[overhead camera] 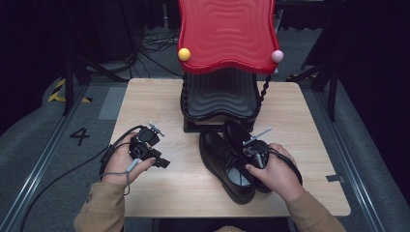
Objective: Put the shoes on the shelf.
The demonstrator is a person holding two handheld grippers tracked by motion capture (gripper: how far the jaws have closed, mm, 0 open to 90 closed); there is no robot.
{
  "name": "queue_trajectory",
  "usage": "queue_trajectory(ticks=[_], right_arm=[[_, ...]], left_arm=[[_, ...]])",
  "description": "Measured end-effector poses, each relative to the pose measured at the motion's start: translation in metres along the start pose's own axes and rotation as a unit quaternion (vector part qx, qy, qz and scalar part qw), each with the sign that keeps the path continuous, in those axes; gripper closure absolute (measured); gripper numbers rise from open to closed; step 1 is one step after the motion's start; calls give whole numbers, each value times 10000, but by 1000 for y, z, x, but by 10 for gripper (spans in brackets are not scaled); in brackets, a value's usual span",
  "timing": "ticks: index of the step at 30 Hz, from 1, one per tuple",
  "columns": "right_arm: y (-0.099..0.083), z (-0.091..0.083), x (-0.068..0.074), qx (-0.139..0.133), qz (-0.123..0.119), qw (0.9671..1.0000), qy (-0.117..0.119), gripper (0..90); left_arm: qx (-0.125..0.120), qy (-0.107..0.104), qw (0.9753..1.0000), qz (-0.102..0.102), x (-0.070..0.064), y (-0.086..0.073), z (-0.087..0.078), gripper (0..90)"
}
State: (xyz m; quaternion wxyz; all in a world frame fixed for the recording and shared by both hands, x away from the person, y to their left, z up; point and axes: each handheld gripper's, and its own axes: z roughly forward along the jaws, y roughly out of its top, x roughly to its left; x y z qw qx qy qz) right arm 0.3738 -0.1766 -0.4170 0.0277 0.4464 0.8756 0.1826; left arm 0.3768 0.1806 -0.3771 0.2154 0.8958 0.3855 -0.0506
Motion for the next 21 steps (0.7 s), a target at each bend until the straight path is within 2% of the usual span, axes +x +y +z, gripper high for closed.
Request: queue_trajectory(ticks=[2,3,4,6,7,10,15,21], right_arm=[[4,4,1,29,-43,9998,-171,579],[4,4,1,29,-43,9998,-171,579],[11,6,2,210,-66,9995,-205,615],[12,6,3,223,-79,9995,-219,637],[15,7,4,224,-142,9994,-229,679],[21,9,10,232,-247,9987,-386,727],[23,9,5,288,-144,9992,-217,725],[30,10,1,567,-45,9983,-102,738]], left_arm=[[14,4,10000,-50,0,-1,1,465],[14,4,10000,-50,0,-1,1,463],[31,-10,10000,-66,1,-1,2,463],[32,-16,10000,-67,2,-1,3,463],[59,-13,9999,-85,2,-1,3,464],[51,-22,10000,-64,2,0,4,464],[50,-24,10000,-47,1,1,4,464],[51,-34,10000,-10,0,5,6,461]])
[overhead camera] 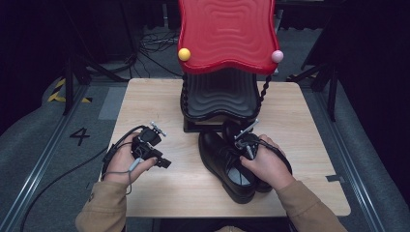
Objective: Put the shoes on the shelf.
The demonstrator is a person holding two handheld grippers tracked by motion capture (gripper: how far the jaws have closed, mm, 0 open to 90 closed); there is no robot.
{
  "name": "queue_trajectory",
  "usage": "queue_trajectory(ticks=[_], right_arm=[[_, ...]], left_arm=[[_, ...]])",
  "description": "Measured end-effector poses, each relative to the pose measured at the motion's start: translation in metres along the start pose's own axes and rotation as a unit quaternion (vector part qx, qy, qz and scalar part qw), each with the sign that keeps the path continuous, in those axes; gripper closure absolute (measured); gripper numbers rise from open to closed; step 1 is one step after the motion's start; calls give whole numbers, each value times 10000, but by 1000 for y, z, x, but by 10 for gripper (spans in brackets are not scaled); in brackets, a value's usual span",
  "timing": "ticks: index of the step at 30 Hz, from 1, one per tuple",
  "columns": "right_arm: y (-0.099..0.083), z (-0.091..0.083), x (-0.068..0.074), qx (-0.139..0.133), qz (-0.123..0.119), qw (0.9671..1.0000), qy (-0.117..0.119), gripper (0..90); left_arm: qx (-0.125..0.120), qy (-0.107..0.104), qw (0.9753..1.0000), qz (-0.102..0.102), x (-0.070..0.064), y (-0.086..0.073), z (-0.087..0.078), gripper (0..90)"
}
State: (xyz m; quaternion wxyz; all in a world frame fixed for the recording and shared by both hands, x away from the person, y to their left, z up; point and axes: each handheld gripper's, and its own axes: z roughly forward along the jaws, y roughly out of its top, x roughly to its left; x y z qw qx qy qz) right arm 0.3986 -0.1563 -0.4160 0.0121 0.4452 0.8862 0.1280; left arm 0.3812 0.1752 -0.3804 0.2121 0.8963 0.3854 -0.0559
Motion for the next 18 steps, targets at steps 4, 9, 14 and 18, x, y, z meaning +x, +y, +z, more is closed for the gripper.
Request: queue_trajectory(ticks=[4,9,14,18], right_arm=[[1,0,0,35,23,10000,-7,751],[2,-1,-1,77,-16,10000,19,788],[0,-5,-4,81,-56,9999,-93,813],[-1,-16,-13,53,6,10000,-37,817]], left_arm=[[16,-6,10000,11,1,1,1,461],[-23,-16,10000,35,2,4,1,461],[-100,-18,9999,33,3,3,-4,462],[-171,-16,9999,2,5,2,-8,463]])
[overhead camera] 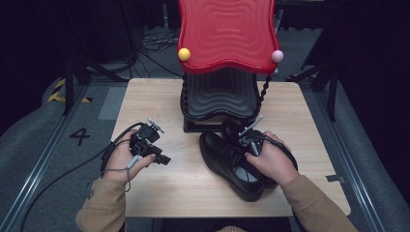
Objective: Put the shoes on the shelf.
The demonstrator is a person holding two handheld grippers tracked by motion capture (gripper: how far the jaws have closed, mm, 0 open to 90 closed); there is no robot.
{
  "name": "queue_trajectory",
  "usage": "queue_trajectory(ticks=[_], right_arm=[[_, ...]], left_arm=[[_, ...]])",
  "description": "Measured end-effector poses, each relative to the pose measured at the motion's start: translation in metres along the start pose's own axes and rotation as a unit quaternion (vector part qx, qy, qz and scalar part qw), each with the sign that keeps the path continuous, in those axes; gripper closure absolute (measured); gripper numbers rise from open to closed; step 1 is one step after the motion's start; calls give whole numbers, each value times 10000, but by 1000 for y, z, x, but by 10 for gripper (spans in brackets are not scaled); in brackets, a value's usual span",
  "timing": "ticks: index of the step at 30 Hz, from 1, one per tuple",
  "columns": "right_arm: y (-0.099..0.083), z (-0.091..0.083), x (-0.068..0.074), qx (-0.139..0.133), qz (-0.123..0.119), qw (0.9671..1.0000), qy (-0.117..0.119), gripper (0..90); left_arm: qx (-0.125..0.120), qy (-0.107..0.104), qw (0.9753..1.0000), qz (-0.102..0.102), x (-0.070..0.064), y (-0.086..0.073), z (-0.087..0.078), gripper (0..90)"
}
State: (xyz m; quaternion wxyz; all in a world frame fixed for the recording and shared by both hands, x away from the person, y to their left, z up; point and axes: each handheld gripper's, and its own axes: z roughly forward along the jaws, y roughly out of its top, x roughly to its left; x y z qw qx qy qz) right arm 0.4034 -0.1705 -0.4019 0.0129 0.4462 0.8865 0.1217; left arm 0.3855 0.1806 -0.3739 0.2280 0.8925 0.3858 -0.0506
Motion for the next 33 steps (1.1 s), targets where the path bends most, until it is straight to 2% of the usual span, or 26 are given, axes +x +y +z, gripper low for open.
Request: queue_trajectory(ticks=[3,6,12,18,19,27,32,33], right_arm=[[-4,-7,-4,-66,88,9997,203,818],[-9,-18,-5,3,112,9991,398,818],[-13,-37,-1,74,-31,9990,433,818],[-15,-68,3,137,-129,9984,539,817],[-15,-71,3,143,-137,9984,535,817],[-13,-95,7,172,-159,9980,586,817],[-12,-120,11,116,-204,9973,697,817],[-12,-120,11,116,-204,9973,697,817]], left_arm=[[-43,-3,10000,34,-1,2,-1,459],[-32,14,10000,29,-1,1,-1,456],[-64,28,10000,-44,2,-3,-4,455],[-15,60,9997,-224,6,-10,-6,450],[-3,52,9995,-306,7,-12,-7,449],[65,96,9986,-518,11,-17,-7,439],[37,86,9986,-527,12,-18,-8,442],[37,86,9986,-527,12,-18,-8,442]])
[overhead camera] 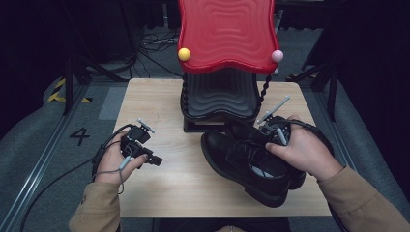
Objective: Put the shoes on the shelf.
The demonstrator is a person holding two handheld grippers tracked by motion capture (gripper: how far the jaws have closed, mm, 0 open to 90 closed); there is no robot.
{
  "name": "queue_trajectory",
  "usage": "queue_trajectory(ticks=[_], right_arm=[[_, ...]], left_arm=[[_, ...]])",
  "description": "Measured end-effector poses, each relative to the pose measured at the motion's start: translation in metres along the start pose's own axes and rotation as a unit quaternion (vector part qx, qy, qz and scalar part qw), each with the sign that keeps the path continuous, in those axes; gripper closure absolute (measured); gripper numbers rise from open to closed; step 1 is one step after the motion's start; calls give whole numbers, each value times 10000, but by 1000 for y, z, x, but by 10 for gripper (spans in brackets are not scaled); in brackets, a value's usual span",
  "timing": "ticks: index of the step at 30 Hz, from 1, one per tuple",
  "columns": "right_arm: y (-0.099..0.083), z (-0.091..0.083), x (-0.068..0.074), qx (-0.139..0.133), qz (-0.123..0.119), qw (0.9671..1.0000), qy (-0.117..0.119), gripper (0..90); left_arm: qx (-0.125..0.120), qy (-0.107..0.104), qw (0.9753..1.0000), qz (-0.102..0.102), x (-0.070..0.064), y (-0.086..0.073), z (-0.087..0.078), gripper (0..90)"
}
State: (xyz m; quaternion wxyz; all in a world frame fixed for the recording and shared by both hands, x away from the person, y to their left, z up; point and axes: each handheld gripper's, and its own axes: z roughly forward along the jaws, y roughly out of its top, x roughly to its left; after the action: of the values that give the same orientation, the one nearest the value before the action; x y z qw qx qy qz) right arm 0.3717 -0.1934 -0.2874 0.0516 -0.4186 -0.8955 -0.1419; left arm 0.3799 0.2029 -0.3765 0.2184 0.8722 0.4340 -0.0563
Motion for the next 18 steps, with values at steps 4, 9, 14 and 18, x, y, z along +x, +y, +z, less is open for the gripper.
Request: queue_trajectory(ticks=[4,9,14,18], right_arm=[[1,-24,7,-67,-91,9999,-17,817],[4,-55,14,-186,-129,9997,-132,817],[4,-76,19,-359,-126,9990,-215,817],[6,-90,24,-475,-138,9985,-214,818]], left_arm=[[2,-8,10000,-11,1,0,0,443],[-2,-15,10000,-23,2,0,1,442],[21,-7,10000,-6,2,1,1,442],[30,2,10000,8,1,1,3,443]])
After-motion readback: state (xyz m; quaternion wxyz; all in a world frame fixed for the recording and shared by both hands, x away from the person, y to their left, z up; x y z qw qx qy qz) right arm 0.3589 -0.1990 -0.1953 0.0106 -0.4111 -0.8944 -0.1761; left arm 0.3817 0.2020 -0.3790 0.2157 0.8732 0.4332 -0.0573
